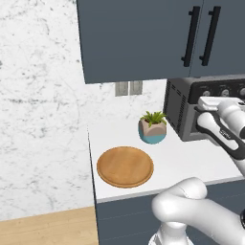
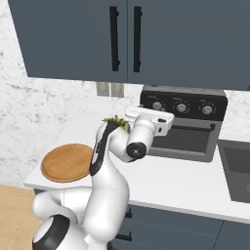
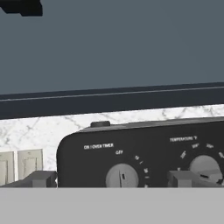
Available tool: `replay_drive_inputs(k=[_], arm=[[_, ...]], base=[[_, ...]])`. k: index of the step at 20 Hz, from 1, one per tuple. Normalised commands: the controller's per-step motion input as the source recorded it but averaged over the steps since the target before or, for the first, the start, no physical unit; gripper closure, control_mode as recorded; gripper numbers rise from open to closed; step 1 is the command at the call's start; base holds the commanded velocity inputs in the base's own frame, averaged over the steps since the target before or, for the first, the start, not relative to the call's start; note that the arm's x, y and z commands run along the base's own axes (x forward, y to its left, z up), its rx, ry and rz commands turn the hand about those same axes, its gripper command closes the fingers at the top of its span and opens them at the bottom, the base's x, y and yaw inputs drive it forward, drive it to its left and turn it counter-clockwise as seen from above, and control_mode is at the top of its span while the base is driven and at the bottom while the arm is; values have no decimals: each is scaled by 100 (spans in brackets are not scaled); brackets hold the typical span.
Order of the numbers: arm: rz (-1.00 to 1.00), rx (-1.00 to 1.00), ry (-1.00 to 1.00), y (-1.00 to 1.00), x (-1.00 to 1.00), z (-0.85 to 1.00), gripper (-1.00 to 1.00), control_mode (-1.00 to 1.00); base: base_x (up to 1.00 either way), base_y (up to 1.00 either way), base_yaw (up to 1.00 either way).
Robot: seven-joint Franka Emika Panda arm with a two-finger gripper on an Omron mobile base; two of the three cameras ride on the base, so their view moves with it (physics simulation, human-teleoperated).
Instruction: Pick up the kebab skewer and baguette bread, and place them inside the toaster oven. Close the toaster oven door and start by setting the timer.
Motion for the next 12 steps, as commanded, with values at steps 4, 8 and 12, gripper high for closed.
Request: replay_drive_inputs(k=[4, 8, 12], arm=[[0, 0, 0, 0, -9, 0, -100, -100], [0, 0, 0, 0, 4, 0, -100, -100], [0, 0, 0, 1, 6, 0, -100, -100]], base=[[0, 0, 0], [0, 0, 0], [0, 0, 0]])
